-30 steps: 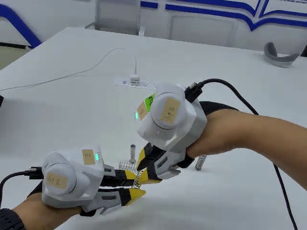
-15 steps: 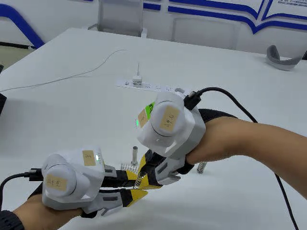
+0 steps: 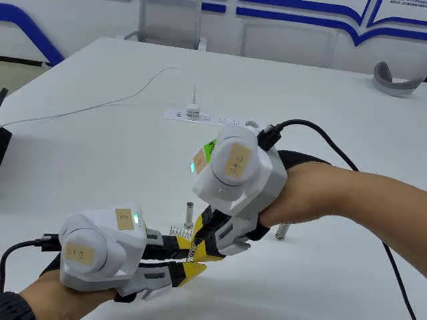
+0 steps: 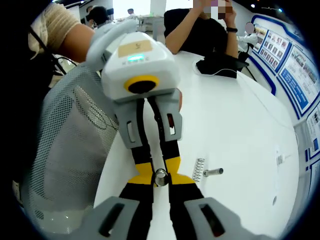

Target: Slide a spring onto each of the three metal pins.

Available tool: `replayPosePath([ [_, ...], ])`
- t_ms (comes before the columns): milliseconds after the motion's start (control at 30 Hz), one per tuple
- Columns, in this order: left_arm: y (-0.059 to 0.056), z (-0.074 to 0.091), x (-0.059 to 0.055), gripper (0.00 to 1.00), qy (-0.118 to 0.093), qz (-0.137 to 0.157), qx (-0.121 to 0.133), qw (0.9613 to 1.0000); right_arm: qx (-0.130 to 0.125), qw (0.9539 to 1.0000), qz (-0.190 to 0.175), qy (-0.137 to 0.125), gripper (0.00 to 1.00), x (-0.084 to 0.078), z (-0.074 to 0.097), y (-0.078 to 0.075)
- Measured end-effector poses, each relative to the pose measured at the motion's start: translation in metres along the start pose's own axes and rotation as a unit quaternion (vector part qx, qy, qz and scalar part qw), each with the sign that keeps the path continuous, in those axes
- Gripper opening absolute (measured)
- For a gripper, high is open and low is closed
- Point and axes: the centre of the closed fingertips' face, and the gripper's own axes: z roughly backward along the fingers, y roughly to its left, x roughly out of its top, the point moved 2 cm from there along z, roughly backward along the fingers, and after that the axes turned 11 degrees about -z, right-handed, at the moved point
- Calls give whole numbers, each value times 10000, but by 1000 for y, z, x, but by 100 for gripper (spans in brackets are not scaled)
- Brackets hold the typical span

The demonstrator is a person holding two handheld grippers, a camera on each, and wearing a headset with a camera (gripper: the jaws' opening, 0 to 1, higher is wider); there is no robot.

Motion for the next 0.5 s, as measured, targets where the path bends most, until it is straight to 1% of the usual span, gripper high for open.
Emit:
replayPosePath([
  [133, 1, 1, 1, 14, -14, 52, 20, 10000, -42, 10000, -24, -18, 12, 0, 2, -3],
  [333, 1, 3, -1, 18, -1, 128, 50, 9999, -95, 9999, -85, -32, 12, -3, 7, -7],
  [500, 5, 7, -3, 24, 0, 234, 133, 9996, -151, 9998, -150, -47, 12, -7, 11, -12],
])
